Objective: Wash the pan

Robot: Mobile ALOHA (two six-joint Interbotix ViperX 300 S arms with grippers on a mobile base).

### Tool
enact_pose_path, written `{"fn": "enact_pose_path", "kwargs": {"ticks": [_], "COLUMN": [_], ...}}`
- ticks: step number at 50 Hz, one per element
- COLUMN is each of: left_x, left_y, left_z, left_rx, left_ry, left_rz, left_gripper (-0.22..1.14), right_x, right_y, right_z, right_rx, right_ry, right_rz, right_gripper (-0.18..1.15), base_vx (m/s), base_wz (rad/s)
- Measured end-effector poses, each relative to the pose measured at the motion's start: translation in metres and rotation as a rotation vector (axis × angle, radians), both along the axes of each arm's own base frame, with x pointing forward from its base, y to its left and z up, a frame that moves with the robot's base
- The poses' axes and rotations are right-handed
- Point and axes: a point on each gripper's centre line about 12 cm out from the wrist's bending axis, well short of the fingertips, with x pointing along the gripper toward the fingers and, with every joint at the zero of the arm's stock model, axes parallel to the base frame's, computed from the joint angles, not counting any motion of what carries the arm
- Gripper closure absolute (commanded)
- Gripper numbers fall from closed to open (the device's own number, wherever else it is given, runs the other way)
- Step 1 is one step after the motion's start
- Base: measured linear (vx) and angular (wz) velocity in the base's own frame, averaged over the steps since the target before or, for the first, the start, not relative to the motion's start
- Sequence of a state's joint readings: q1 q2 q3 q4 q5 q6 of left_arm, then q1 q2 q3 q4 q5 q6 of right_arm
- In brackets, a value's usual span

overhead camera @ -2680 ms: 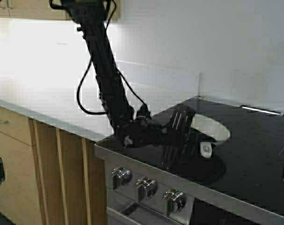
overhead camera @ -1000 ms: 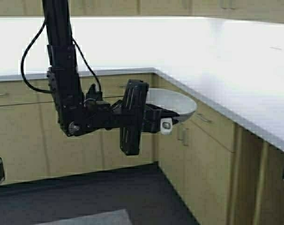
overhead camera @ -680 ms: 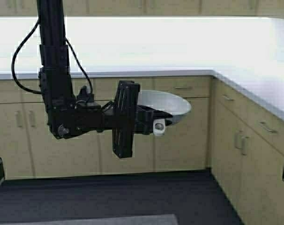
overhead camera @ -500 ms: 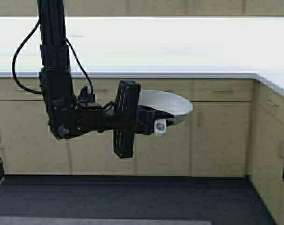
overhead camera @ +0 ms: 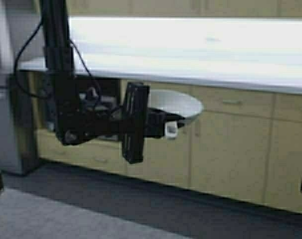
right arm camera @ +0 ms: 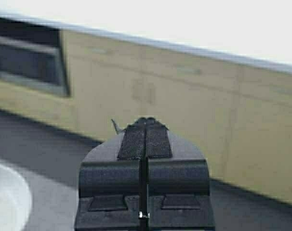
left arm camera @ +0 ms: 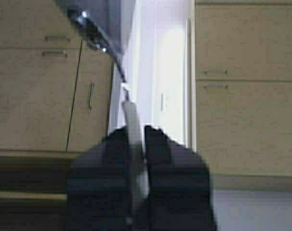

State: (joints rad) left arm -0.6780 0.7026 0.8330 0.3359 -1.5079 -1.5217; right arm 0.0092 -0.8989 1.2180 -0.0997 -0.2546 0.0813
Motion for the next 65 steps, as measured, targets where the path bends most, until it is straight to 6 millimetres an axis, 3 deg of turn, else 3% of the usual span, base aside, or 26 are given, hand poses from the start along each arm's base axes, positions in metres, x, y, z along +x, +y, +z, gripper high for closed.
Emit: {"fn": "enact_pose_path", "kwargs": {"ticks": [48, 65], "left_x": [0.0040, 0.0023], "left_y": [-0.0077, -0.0010], "left_z": [-0.0039, -0.0064], "left_rx": [-0.019, -0.006], "left_ry": [-0.005, 0.010], "left_rz": [-0.027, -0.015], "left_gripper": [0.89, 0.89], "right_x": [0.0028, 0.0030], "right_y": [0.0000, 0.0003], "right_z": [-0.0044, -0.0048], "right_rx": [-0.002, 0.000], "right_ry": [0.021, 0.023], "right_rz": [0.000, 0.002], "right_gripper": [0.92, 0.92], "base_vx": [0.14, 0.17], "base_wz": [0.57, 0.65]}}
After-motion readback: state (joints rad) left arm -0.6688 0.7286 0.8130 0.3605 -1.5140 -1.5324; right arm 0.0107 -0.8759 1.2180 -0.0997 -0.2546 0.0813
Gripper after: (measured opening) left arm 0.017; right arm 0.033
